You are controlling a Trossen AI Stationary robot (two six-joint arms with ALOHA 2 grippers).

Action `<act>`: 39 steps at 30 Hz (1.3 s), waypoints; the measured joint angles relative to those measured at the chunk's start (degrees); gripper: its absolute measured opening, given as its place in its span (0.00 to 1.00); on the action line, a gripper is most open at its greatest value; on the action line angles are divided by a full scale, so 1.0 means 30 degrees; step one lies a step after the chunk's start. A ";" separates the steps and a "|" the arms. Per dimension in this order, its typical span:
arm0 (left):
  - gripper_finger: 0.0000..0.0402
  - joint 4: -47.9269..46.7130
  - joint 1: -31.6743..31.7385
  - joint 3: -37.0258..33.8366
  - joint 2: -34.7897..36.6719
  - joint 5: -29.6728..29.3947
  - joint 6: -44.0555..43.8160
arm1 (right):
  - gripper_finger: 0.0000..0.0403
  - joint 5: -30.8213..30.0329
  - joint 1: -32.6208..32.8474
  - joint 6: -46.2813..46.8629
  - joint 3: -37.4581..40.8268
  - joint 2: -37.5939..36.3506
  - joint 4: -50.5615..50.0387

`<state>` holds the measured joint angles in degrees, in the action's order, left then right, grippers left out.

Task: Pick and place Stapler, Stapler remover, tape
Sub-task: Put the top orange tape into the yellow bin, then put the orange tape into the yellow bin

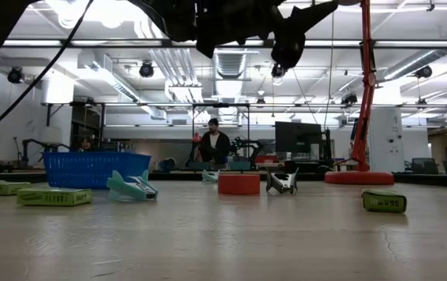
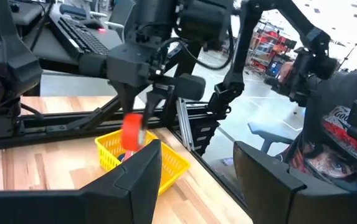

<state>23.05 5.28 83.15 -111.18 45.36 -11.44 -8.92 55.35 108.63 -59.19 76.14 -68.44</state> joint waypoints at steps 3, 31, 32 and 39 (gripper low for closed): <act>0.50 -0.0109 -0.0007 -0.0007 0.0000 -0.0050 0.0000 | 0.26 0.1397 0.0132 0.1178 -0.1591 0.1684 -0.2669; 0.50 -0.1183 -0.0051 -0.0015 0.0000 -0.1131 -0.0302 | 0.46 0.4471 0.0134 -0.0073 -0.2342 0.5894 -0.4563; 0.50 -0.1368 -0.0051 -0.0015 0.0000 -0.1131 -0.0306 | 0.49 0.4467 0.0134 -0.0175 -0.2342 0.5893 -0.4565; 0.50 -0.6187 0.0295 -0.0015 0.0285 -0.2419 -0.0131 | 0.62 0.2843 0.0141 -0.0798 -0.2676 0.5763 -0.4607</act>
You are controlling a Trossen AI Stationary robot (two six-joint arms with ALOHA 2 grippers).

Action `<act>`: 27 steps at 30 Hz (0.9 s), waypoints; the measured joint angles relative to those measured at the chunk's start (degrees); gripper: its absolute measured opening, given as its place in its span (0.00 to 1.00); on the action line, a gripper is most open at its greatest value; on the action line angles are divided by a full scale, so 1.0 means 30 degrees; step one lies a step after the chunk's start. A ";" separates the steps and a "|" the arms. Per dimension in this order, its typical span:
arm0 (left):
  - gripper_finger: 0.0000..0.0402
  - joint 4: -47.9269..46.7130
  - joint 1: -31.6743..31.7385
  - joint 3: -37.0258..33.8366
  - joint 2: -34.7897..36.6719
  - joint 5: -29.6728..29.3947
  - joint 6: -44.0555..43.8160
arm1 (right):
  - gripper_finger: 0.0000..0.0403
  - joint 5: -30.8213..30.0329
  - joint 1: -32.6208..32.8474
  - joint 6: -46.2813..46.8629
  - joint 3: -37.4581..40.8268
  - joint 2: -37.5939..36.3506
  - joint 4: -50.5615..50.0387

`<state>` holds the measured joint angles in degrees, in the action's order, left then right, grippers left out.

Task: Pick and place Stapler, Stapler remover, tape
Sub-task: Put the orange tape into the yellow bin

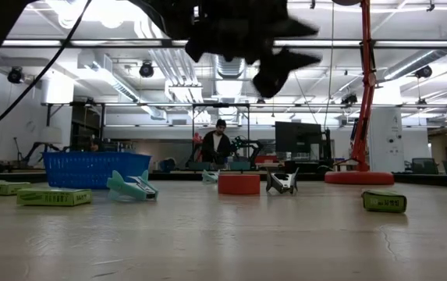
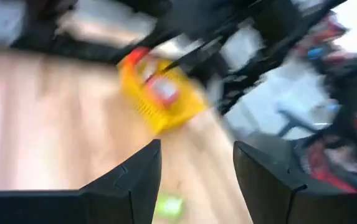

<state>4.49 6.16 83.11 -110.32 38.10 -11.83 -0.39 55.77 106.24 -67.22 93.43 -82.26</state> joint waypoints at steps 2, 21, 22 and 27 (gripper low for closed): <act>0.50 -0.2748 0.0025 0.0000 0.0246 -0.1474 0.0770 | 0.64 -0.1022 0.0038 -0.0335 -0.0273 -0.0015 -0.0007; 0.49 -1.0714 -0.1696 -0.1146 -0.0453 -1.1946 0.2085 | 0.60 -0.4926 0.0036 -0.1520 -0.1125 -0.0029 -0.0090; 0.49 -1.0615 -0.1760 -0.1255 -0.0467 -1.2178 0.2091 | 0.60 -0.4928 0.0036 -0.1569 -0.1173 -0.0029 -0.0087; 0.49 -1.0012 -0.2049 -0.1989 -0.0448 -1.2207 0.2751 | 0.60 -0.4936 0.0036 -0.1633 -0.1247 -0.0031 -0.0102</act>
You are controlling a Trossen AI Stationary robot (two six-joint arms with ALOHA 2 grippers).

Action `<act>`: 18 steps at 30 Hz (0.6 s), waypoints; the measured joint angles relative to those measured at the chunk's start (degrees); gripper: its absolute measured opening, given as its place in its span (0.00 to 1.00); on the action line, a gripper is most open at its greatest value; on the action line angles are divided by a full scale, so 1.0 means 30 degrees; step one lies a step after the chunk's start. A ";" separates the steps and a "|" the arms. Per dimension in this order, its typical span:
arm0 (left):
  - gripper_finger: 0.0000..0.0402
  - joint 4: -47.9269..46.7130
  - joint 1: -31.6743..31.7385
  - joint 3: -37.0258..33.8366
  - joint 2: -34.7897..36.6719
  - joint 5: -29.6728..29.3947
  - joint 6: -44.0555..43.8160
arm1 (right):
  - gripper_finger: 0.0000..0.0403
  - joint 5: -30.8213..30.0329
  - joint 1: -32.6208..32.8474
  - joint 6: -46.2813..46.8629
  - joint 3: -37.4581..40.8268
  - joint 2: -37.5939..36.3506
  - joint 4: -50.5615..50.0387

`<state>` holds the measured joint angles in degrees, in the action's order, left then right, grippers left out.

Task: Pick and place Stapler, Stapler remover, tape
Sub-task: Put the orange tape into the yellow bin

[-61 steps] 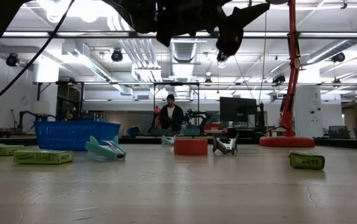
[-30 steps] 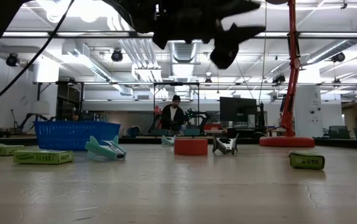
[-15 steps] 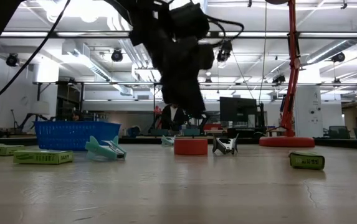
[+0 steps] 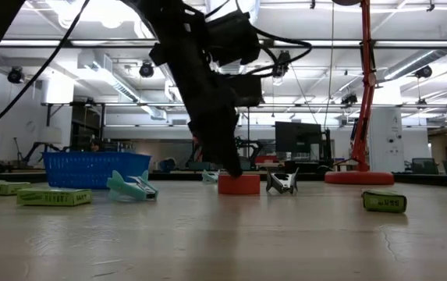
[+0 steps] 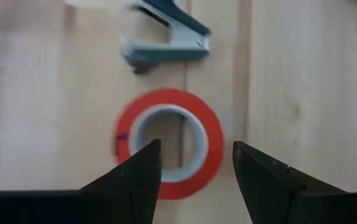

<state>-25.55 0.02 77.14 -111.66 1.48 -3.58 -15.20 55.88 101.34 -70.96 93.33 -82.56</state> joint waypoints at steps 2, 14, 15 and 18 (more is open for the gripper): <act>0.49 0.0410 -0.0094 -0.0352 -0.0020 0.0165 0.0134 | 0.61 0.0000 0.0000 0.0018 0.0000 -0.0003 0.0000; 0.41 0.2168 -0.0316 -0.1224 -0.0137 0.0080 0.0907 | 0.58 -0.0101 -0.0029 0.0034 0.0000 -0.0005 0.0007; 0.38 0.2162 -0.0316 -0.1229 -0.0182 -0.0082 0.0974 | 0.58 -0.0133 -0.0033 0.0049 0.0000 -0.0005 0.0015; 0.28 0.2368 -0.0301 -0.1231 -0.0293 -0.0344 0.0993 | 0.58 -0.0147 -0.0051 0.0070 0.0000 -0.0012 0.0027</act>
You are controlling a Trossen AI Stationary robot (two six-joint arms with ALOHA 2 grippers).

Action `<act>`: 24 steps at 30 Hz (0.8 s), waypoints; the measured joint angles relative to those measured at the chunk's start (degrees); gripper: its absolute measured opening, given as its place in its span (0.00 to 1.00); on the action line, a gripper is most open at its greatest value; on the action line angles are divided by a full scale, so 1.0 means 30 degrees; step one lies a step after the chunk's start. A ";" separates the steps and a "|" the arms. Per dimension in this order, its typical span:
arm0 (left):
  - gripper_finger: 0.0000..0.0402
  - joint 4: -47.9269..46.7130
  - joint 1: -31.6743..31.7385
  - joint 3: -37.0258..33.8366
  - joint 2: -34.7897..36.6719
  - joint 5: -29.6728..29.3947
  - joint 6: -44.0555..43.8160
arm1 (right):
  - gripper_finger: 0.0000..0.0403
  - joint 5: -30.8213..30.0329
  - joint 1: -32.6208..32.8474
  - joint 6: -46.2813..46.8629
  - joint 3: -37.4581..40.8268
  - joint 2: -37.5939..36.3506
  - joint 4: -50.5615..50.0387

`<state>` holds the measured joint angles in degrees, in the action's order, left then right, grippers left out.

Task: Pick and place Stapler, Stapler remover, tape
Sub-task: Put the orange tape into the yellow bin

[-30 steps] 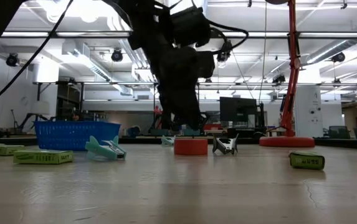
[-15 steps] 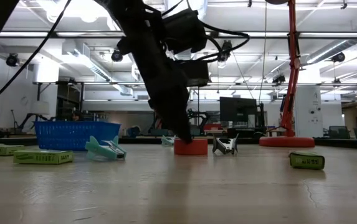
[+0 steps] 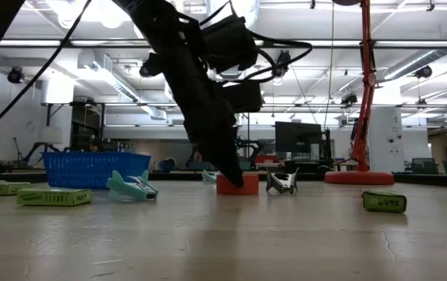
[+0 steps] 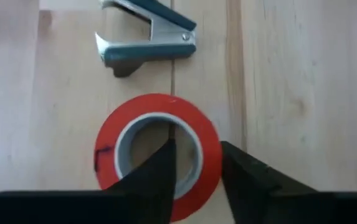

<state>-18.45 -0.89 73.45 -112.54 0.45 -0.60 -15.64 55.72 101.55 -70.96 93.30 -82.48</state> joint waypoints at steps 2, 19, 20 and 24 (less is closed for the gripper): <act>0.20 0.0166 0.0000 -0.0002 -0.0069 -0.0007 0.0032 | 0.58 -0.0008 0.0000 -0.0022 0.0000 0.0000 0.0048; 0.13 0.1126 0.0007 0.2735 0.0412 0.9903 0.0373 | 0.57 -0.7132 -0.0182 -0.7782 0.0124 0.0569 0.2916; 0.12 0.1610 0.0007 0.3003 0.0419 1.1438 0.0357 | 0.57 -0.8107 -0.0182 -0.8732 0.0124 0.0625 0.3185; 0.10 0.3080 0.0007 0.3747 0.0419 1.6705 -0.0055 | 0.56 -1.2004 -0.0146 -1.1844 0.0146 0.0685 0.4303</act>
<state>-9.21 -0.86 84.69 -111.28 50.56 -0.77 -51.65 55.29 66.02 -70.52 95.35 -69.57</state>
